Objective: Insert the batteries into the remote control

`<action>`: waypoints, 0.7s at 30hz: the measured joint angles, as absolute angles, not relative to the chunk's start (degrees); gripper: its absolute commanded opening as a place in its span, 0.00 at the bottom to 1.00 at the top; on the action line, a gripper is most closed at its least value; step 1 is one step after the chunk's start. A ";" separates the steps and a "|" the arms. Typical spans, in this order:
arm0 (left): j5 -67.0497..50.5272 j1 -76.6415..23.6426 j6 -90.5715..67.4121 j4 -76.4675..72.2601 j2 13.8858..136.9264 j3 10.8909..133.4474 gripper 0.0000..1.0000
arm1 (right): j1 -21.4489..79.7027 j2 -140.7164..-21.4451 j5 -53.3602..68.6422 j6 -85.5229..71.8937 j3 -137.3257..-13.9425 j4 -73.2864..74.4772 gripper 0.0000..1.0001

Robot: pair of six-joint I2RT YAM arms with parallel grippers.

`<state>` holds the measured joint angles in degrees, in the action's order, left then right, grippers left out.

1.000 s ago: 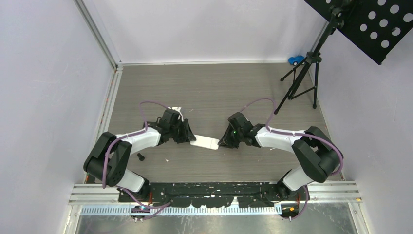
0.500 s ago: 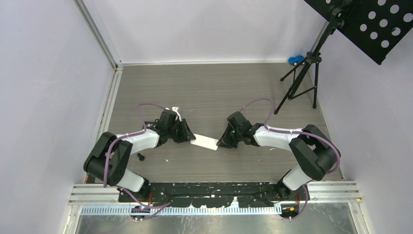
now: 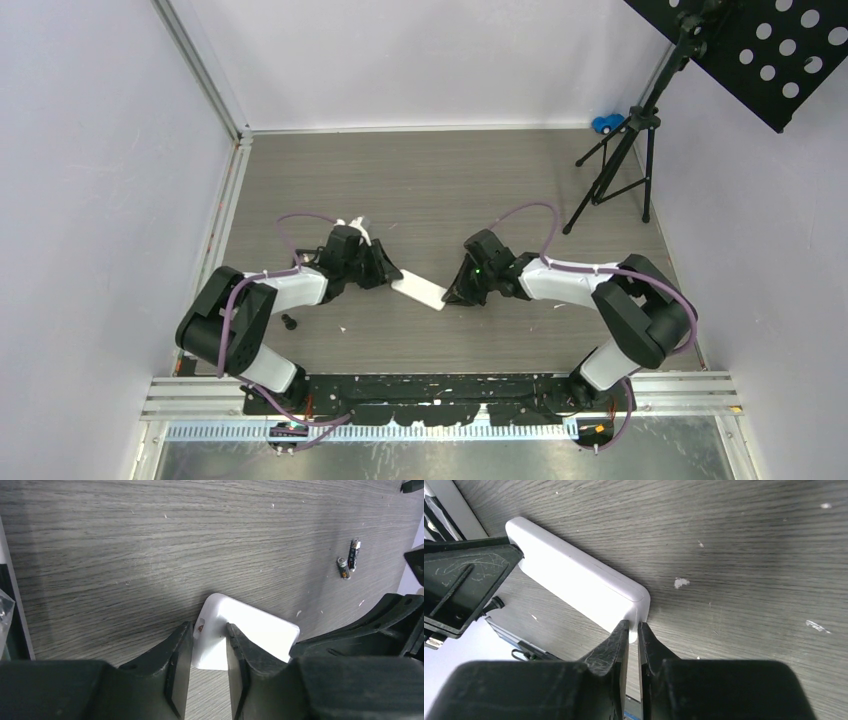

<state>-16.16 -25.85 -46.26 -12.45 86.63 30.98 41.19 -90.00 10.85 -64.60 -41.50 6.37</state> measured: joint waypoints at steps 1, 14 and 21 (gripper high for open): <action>-16.12 -25.87 -46.24 -12.43 86.61 31.00 0.38 | 41.43 -89.60 10.26 -64.16 -41.45 6.50 0.25; -16.99 -24.84 -43.03 6.11 83.11 39.53 0.94 | 42.65 -75.48 6.24 -44.16 -47.64 12.97 0.63; -9.93 -21.89 -38.09 20.27 75.88 48.05 1.00 | 43.70 -81.65 2.68 -29.87 -54.89 16.29 0.96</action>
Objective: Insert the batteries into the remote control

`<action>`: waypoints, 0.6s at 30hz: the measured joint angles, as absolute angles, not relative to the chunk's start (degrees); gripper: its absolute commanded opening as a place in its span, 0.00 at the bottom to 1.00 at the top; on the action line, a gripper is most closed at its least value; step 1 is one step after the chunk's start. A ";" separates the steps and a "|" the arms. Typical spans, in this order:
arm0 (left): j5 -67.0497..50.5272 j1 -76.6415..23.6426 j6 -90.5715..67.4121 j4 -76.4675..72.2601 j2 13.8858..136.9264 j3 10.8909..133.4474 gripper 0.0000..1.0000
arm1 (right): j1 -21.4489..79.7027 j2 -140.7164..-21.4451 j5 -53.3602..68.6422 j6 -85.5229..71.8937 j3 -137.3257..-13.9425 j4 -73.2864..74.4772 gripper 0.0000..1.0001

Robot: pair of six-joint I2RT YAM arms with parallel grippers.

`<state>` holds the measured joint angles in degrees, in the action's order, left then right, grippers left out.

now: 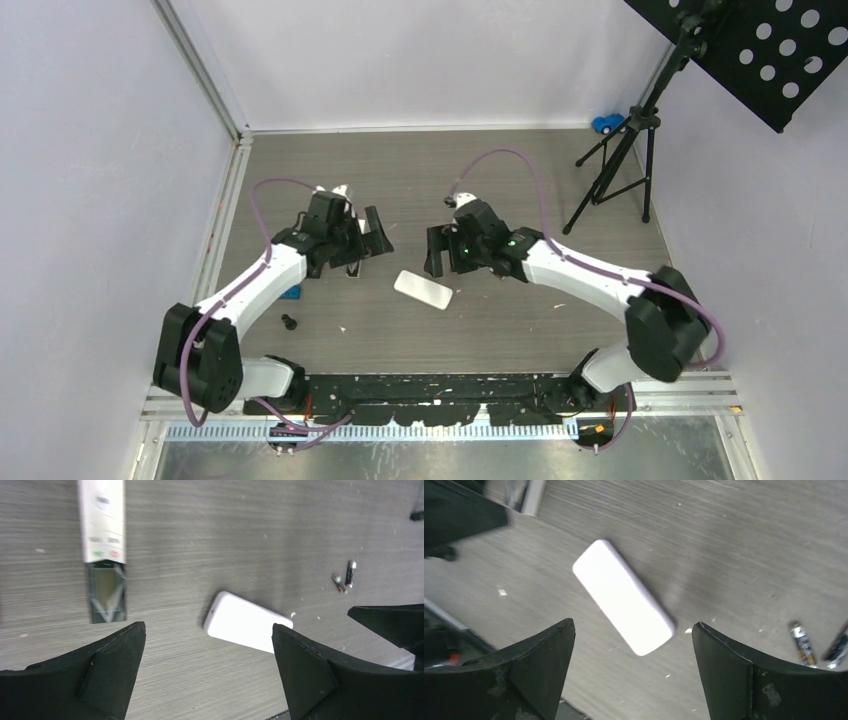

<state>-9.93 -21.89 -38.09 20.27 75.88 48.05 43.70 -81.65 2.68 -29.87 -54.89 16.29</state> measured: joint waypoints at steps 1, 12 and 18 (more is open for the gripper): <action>-8.51 -21.43 -37.19 21.82 75.20 49.15 1.00 | 44.05 -83.64 1.85 -27.35 -56.34 17.26 0.97; -1.96 -17.12 -35.48 28.62 73.49 50.74 1.00 | 50.65 -108.92 -3.90 -7.01 -76.58 32.36 1.00; -1.50 -15.81 -35.59 28.67 73.47 50.30 1.00 | 52.01 -112.73 -2.35 -2.17 -81.28 37.98 0.99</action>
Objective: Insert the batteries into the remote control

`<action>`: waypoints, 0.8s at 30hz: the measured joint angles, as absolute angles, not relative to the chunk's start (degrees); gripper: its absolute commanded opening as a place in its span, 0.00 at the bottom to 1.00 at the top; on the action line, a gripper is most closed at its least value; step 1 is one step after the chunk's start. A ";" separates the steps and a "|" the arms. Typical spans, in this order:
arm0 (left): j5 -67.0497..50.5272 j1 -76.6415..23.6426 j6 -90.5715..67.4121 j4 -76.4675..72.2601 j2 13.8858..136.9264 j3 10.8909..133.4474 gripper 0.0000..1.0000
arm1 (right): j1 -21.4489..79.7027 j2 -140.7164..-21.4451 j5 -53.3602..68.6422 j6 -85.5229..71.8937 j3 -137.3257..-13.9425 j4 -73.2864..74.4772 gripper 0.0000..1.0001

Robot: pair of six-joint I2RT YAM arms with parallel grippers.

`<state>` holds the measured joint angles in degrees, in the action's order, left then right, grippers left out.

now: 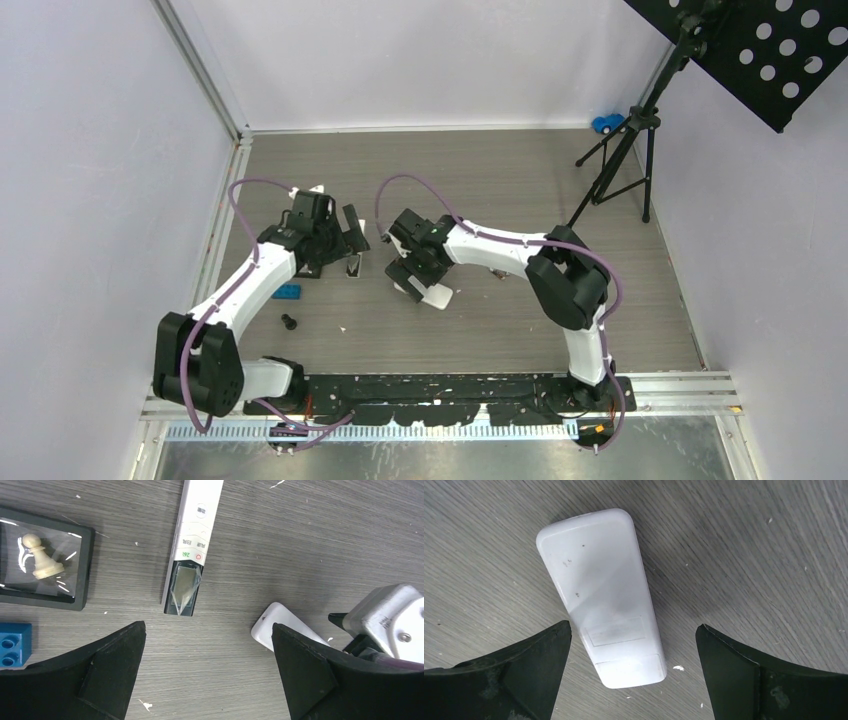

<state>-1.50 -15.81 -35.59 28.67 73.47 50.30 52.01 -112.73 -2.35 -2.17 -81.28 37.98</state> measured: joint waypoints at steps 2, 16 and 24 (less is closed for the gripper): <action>-1.48 -15.49 -35.64 28.69 73.45 50.22 1.00 | 52.01 -114.10 -2.17 -1.04 -82.89 39.59 0.99; -1.50 -14.83 -38.04 28.08 71.61 48.10 1.00 | 52.10 -120.05 0.27 0.93 -91.05 47.27 0.71; -0.89 -14.68 -40.49 26.74 66.70 45.89 1.00 | 50.94 -120.92 -0.45 -2.04 -91.66 48.42 0.53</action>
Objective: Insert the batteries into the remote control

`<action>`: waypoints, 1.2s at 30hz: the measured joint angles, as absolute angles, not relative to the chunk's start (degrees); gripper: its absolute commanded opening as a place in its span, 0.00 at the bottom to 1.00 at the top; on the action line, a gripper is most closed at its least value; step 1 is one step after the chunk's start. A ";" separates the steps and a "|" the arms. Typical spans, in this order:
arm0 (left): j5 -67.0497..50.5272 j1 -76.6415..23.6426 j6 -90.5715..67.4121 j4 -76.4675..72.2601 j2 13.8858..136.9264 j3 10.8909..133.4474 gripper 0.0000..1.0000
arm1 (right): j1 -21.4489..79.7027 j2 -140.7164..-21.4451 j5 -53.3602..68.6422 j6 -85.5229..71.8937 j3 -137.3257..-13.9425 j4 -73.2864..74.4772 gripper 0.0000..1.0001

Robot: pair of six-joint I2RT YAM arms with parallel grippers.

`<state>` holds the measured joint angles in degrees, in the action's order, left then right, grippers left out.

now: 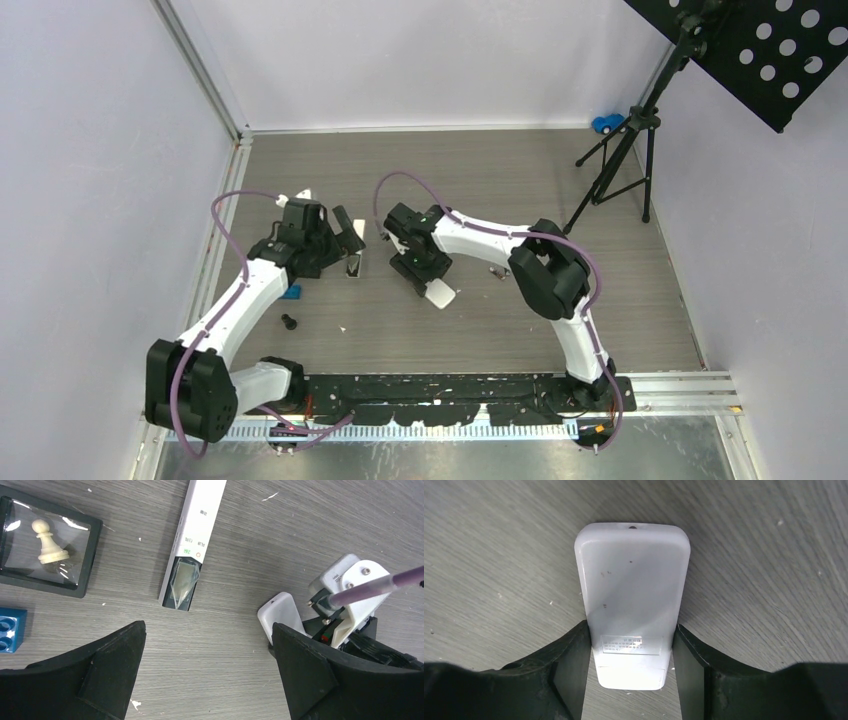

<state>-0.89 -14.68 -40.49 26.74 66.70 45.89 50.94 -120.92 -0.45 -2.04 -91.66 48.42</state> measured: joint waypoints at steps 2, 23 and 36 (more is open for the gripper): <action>-0.69 -14.61 -40.60 26.37 66.54 45.89 1.00 | 50.28 -120.92 -1.17 -3.14 -91.68 48.47 0.50; 1.76 -14.59 -37.34 20.60 90.41 55.40 0.79 | 27.38 -117.01 -16.78 -17.52 -88.40 30.81 0.47; 5.58 -15.81 -35.38 21.82 96.09 56.07 0.55 | 24.86 -122.52 -16.19 -21.41 -93.51 31.55 0.74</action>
